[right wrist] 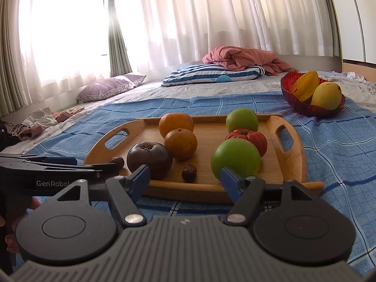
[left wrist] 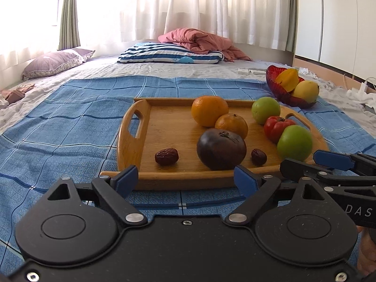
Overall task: Organize fruits
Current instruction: 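Withdraw both tools from the tray toward the two red dates on the sheet, then close the left tool on one red date while the right tool closes on the other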
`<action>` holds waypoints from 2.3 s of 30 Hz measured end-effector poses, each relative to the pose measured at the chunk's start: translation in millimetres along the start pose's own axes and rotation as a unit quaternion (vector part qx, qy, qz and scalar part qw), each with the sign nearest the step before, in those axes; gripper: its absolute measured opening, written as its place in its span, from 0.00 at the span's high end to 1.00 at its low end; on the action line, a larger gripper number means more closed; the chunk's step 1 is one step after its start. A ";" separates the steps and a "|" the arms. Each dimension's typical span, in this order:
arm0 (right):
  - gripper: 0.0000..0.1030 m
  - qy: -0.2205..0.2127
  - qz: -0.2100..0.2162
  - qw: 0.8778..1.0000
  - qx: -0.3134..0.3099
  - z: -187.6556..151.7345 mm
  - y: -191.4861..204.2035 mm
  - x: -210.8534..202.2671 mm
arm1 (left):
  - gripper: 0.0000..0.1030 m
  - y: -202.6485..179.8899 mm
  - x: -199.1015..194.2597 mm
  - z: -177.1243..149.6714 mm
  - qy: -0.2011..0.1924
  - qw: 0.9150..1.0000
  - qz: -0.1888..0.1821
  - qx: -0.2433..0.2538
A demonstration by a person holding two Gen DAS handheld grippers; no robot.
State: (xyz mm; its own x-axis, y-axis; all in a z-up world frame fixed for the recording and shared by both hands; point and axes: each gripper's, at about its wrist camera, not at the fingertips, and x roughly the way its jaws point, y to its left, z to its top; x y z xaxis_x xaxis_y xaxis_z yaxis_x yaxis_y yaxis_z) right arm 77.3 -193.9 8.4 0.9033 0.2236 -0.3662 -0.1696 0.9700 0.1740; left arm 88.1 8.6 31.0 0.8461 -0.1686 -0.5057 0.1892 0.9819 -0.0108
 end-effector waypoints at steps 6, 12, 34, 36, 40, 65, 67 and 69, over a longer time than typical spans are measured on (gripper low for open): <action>0.13 0.002 -0.006 1.000 -0.024 -18.5 4.2 -14.3 | 0.10 -1.3 -10.9 -16.3 0.003 1.000 -0.002 -0.005; 0.06 -0.014 -0.008 0.999 -0.042 -28.3 9.0 -27.8 | 0.08 2.4 -14.5 -32.2 0.008 1.000 -0.015 -0.017; 0.03 0.013 -0.003 0.996 -0.092 -53.9 20.3 -33.3 | 0.06 -1.2 -7.2 -51.2 0.016 1.000 -0.026 -0.007; 0.04 0.016 -0.001 0.996 -0.093 -54.4 20.3 -32.1 | 0.06 -1.9 -6.5 -52.2 0.016 1.000 -0.022 -0.005; 0.10 0.019 -0.002 0.994 -0.103 -56.2 23.2 -31.0 | 0.06 -5.3 -6.1 -54.1 0.013 1.000 -0.018 0.004; 0.50 0.016 0.017 0.993 -0.118 -61.2 29.0 -32.1 | 0.77 -21.3 -15.7 -59.3 0.000 0.996 -0.071 0.050; 0.55 0.015 0.018 0.993 -0.113 -61.4 28.8 -32.7 | 0.80 -21.4 -18.2 -60.0 0.000 0.996 -0.073 0.041; 0.63 0.012 0.013 0.994 -0.110 -61.2 28.3 -33.1 | 0.82 -22.1 -18.9 -60.4 0.001 0.996 -0.074 0.041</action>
State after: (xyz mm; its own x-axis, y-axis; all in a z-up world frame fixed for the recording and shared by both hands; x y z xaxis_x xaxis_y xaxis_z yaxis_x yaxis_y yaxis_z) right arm 18.5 -168.1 -30.5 0.8883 0.2489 -0.3861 -0.2777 0.9605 -0.0196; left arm 37.8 -4.7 -11.3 0.8051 -0.3104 -0.5055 0.3513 0.9361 -0.0153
